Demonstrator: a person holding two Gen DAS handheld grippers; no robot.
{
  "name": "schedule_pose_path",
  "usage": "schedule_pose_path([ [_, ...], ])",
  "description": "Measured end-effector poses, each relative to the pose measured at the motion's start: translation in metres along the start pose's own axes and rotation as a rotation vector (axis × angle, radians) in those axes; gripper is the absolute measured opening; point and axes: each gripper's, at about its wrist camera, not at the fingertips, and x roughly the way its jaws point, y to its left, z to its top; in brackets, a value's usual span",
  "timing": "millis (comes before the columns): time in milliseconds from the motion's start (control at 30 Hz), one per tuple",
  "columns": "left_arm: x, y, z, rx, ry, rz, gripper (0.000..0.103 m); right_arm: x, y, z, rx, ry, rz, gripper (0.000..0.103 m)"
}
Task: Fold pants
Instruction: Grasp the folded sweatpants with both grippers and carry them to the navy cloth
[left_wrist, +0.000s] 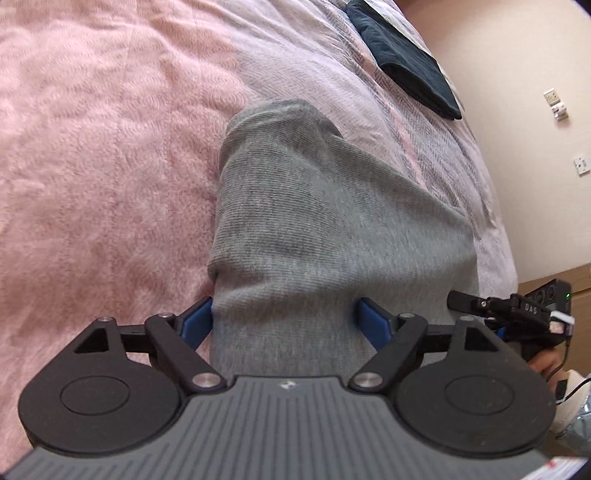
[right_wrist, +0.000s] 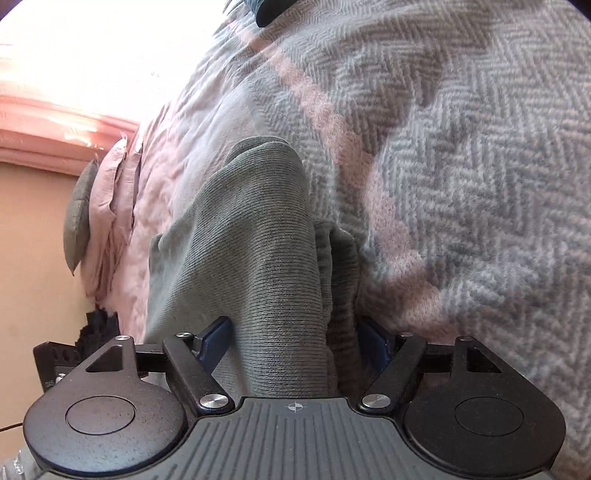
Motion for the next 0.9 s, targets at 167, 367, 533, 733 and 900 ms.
schedule_pose_path([
  [167,0.016,-0.008,0.003,-0.010,-0.004,0.043,0.075,0.011,0.012,0.004,0.007,-0.015,0.000,0.052],
  [367,-0.013,-0.030,-0.001,0.002,-0.039,0.086,0.049,-0.016,0.047,0.000,-0.076,-0.015,-0.028,0.038],
  [533,-0.040,-0.071,0.020,-0.020,-0.096,0.094,0.047,-0.043,0.069,0.033,-0.087,-0.008,0.015,0.038],
  [733,-0.019,-0.143,0.109,-0.028,-0.182,0.063,0.047,-0.070,0.080,0.154,-0.135,-0.025,0.034,0.038],
  [900,0.039,-0.205,0.225,0.001,-0.238,0.004,0.047,-0.099,0.084,0.287,-0.214,-0.085,0.005,0.038],
])
